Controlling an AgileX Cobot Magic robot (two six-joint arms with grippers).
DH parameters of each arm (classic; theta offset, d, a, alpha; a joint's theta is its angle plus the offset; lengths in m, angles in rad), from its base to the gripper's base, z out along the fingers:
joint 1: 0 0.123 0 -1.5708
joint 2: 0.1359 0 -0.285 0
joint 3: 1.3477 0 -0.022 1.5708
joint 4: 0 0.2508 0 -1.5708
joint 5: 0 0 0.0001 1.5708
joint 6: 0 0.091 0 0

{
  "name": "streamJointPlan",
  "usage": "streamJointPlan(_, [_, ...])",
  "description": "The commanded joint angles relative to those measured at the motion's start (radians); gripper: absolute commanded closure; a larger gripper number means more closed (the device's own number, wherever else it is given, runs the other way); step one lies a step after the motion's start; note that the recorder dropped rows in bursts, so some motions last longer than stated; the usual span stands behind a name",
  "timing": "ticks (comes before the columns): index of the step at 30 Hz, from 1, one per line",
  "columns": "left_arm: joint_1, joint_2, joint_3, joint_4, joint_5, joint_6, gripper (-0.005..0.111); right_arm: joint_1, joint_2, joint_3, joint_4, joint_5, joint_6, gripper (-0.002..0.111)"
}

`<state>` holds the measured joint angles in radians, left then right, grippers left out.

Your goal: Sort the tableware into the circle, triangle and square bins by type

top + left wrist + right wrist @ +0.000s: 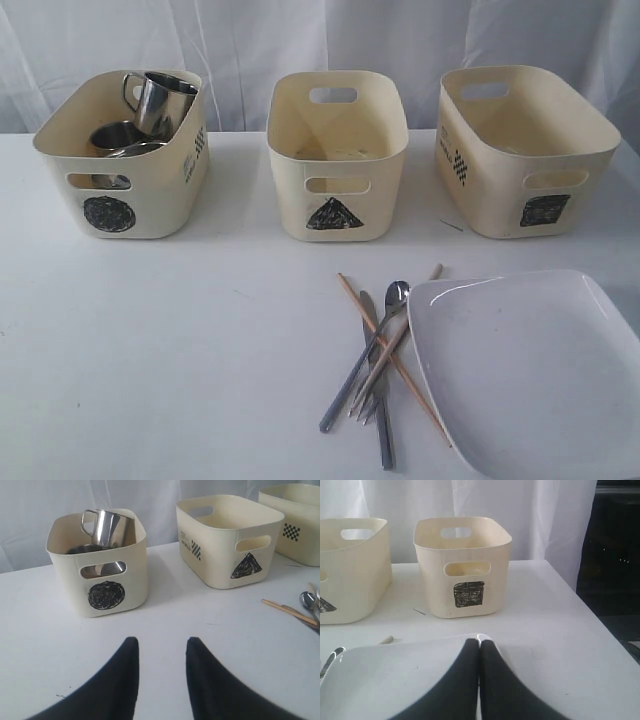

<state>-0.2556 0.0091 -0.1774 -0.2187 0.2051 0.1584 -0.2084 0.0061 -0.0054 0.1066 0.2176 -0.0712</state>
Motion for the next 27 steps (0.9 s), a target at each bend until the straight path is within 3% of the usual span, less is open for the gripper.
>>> streamJointPlan(1, [-0.008,-0.009,0.056,-0.019,-0.087,-0.002,0.069,-0.002,-0.006,0.005,0.002,-0.003,-0.004,0.108])
streamJointPlan(10, [-0.008,-0.009,0.177,-0.019,-0.306,-0.002,0.069,-0.002,-0.006,0.005,0.002,-0.003,-0.004,0.108])
streamJointPlan(16, [0.005,-0.009,0.177,-0.019,-0.277,-0.002,0.069,-0.002,-0.006,0.005,0.002,-0.001,-0.004,0.108])
streamJointPlan(22, [0.102,-0.009,0.177,-0.019,-0.253,-0.002,0.069,-0.002,-0.006,0.005,0.002,-0.001,-0.004,0.108])
streamJointPlan(27, [0.106,-0.009,0.177,-0.019,-0.249,-0.002,0.069,-0.002,-0.006,0.005,0.002,-0.003,-0.004,0.108])
